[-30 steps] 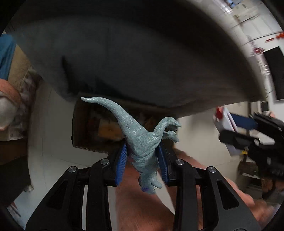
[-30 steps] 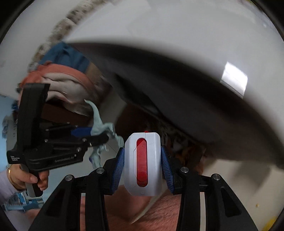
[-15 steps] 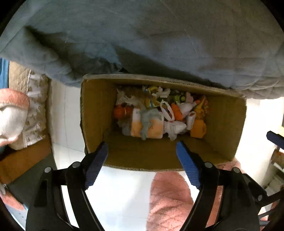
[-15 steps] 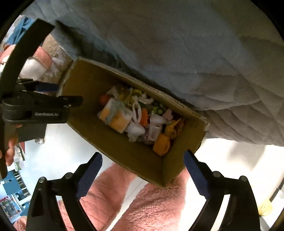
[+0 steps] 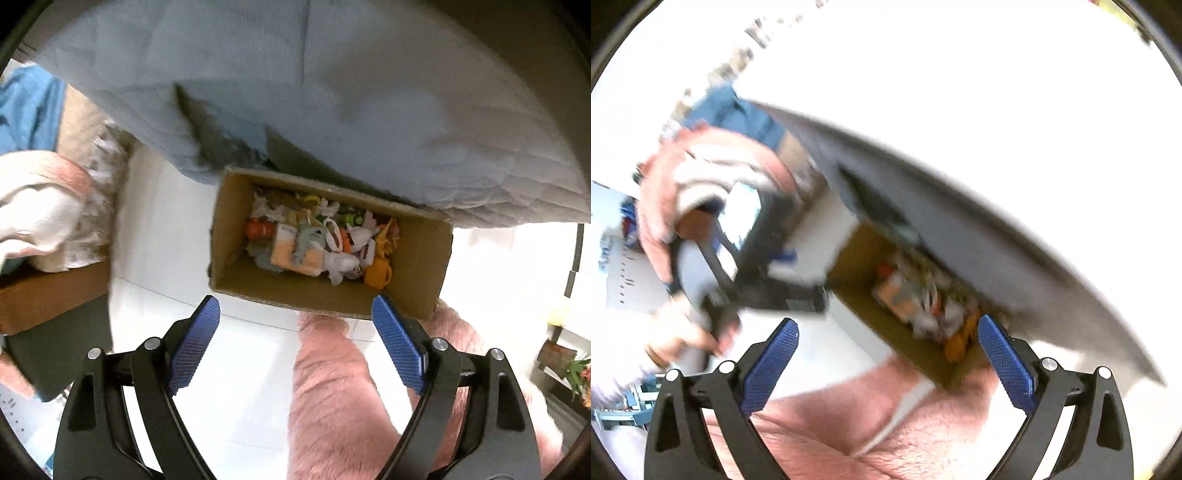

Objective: Collect trash
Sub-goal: 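Raise both open tools back over the table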

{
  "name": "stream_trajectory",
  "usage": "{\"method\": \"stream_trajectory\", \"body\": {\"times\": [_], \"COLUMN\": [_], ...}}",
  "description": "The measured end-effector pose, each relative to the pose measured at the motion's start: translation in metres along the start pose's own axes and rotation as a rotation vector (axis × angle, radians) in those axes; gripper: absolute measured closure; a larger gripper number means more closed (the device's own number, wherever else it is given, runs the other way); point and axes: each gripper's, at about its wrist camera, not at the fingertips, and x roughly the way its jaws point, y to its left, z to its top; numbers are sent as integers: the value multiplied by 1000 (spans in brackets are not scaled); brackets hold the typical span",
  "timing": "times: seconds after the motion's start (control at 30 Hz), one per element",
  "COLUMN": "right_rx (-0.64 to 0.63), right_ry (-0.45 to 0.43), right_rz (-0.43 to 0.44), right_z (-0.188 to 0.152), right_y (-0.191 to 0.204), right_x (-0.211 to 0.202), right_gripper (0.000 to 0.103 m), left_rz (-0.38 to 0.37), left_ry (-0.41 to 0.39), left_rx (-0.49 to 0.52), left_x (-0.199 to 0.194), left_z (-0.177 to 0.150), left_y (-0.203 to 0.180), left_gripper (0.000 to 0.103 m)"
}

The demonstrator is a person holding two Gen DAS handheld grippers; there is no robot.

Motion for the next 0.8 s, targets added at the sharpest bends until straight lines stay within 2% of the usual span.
{"method": "stream_trajectory", "body": {"times": [0.07,0.17,0.33,0.4,0.43,0.53,0.63,0.8], "right_rx": [-12,-23,29,76,97,142,130,120], "right_ry": [-77,-224,-419,-472,-488,-514,-494,-448], "right_rz": [1,-72,-133,-119,-106,-69,-112,-187], "right_z": [29,78,196,259,279,376,451,533], "right_y": [-7,-33,-122,-166,-185,-250,-292,-324], "right_x": [-36,-78,-110,-116,-116,-112,-99,-65], "right_gripper": [7,6,6,6,7,7,7,10], "left_rz": [26,47,58,64,59,43,5,-14], "left_ry": [-23,-70,-160,-191,-201,-220,-219,-205], "left_rx": [0,-33,-94,-132,-154,-225,-290,-367], "left_x": [-18,-55,-117,-136,-144,-162,-169,-173], "left_z": [-1,-1,9,19,24,45,65,94], "left_y": [-3,-7,-30,-39,-43,-58,-70,-86], "left_gripper": [21,20,20,20,20,20,20,20]}}
